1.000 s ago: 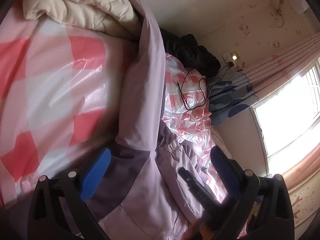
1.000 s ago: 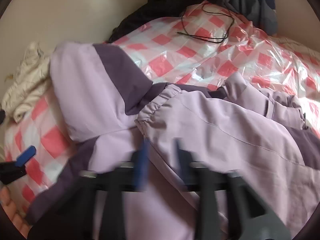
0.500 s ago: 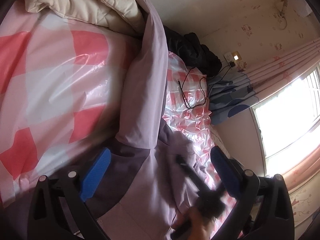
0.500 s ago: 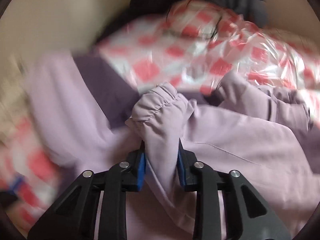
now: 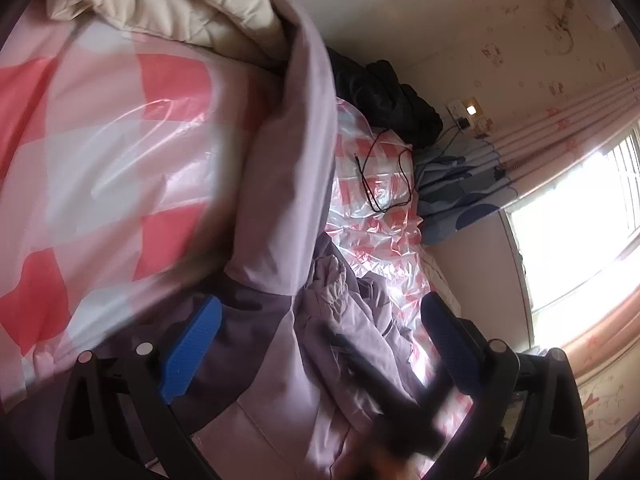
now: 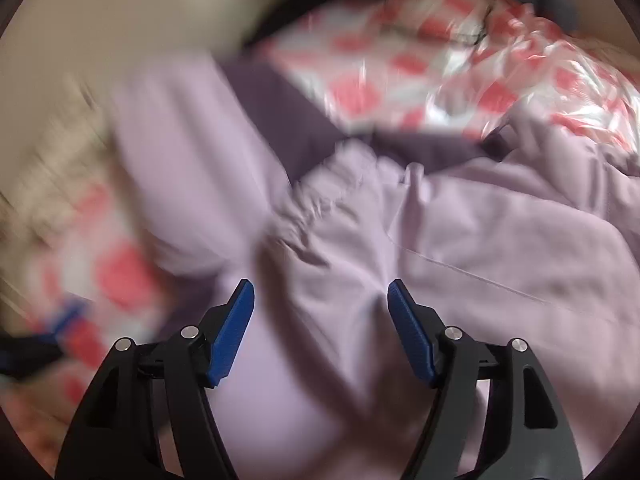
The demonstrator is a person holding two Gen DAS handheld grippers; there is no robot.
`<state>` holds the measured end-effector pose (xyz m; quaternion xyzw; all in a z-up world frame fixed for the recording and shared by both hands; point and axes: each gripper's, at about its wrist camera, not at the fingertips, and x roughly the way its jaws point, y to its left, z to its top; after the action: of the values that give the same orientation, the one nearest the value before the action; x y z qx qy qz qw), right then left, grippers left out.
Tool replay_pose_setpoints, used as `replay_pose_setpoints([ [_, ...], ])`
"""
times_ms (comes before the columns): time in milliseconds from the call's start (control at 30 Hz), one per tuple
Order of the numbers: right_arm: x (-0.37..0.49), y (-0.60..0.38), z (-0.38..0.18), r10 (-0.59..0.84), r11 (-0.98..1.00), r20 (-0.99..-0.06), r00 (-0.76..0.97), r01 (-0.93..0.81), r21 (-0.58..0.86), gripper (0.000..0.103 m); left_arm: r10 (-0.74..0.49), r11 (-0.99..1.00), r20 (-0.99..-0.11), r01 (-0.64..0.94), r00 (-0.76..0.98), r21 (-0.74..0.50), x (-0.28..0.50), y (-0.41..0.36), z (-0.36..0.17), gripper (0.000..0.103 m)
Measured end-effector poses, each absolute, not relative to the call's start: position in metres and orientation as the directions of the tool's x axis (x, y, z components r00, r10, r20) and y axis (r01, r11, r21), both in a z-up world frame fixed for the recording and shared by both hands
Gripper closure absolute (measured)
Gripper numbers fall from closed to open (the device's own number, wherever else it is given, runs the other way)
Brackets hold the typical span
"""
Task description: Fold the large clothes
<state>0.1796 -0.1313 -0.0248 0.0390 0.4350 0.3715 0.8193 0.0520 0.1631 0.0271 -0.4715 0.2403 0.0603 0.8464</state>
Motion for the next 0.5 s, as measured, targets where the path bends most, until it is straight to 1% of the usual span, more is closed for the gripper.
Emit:
replay_pose_setpoints([
  [33,0.174,-0.15,-0.008,0.665,0.716,-0.638,0.389,-0.574,0.397,0.034,-0.128,0.566,-0.463,-0.319,0.877,-0.76,0.053,0.16,0.03,0.008],
  [67,0.165,-0.176,0.01,0.651,0.743,-0.596,0.47,-0.556,0.373,0.03,-0.132,0.581,-0.458,-0.306,0.879,-0.754,0.054,0.156,0.032,0.008],
  [100,0.156,-0.206,0.025,0.583,0.806,-0.575,0.574,-0.499,0.319,0.02,-0.144,0.603,-0.449,-0.282,0.882,-0.746,0.055,0.15,0.035,0.008],
  [133,0.151,-0.229,0.035,0.516,0.853,-0.568,0.641,-0.439,0.28,0.015,-0.161,0.63,-0.441,-0.253,0.883,-0.735,0.058,0.143,0.039,0.008],
  [167,0.145,-0.263,0.043,0.428,0.904,-0.562,0.708,-0.349,0.248,0.014,-0.179,0.654,-0.433,-0.222,0.884,-0.723,0.061,0.135,0.042,0.008],
  [200,0.142,-0.288,0.046,0.365,0.931,-0.567,0.738,-0.277,0.239,0.014,-0.198,0.674,-0.425,-0.192,0.883,-0.713,0.064,0.128,0.044,0.008],
  [233,0.143,-0.328,0.045,0.326,0.94,-0.576,0.75,-0.191,0.283,0.014,-0.23,0.698,-0.413,-0.146,0.881,-0.701,0.07,0.115,0.047,0.007],
  [300,0.145,-0.392,0.03,0.32,0.911,-0.594,0.739,-0.066,0.408,0.014,-0.31,0.727,-0.399,-0.055,0.863,-0.684,0.094,0.084,0.05,0.008],
  [367,0.145,-0.413,0.011,0.336,0.902,-0.629,0.701,-0.046,0.43,0.014,-0.373,0.754,-0.416,0.01,0.829,-0.657,0.121,0.054,0.05,0.008],
  [400,0.151,-0.415,-0.009,0.334,0.914,-0.691,0.641,-0.04,0.405,0.014,-0.407,0.766,-0.429,0.046,0.806,-0.641,0.139,0.037,0.048,0.007],
  [433,0.158,-0.413,-0.028,0.337,0.922,-0.745,0.575,-0.042,0.385,0.014,-0.416,0.785,-0.453,0.06,0.789,-0.617,0.153,0.025,0.043,0.007],
  [467,0.162,-0.41,-0.046,0.341,0.927,-0.781,0.523,-0.049,0.371,0.014,-0.39,0.819,-0.508,0.036,0.768,-0.573,0.17,0.014,0.033,0.007],
  [500,0.16,-0.406,-0.059,0.324,0.938,-0.798,0.508,-0.066,0.339,0.014,-0.358,0.84,-0.566,-0.008,0.743,-0.543,0.183,0.009,0.018,0.008],
])
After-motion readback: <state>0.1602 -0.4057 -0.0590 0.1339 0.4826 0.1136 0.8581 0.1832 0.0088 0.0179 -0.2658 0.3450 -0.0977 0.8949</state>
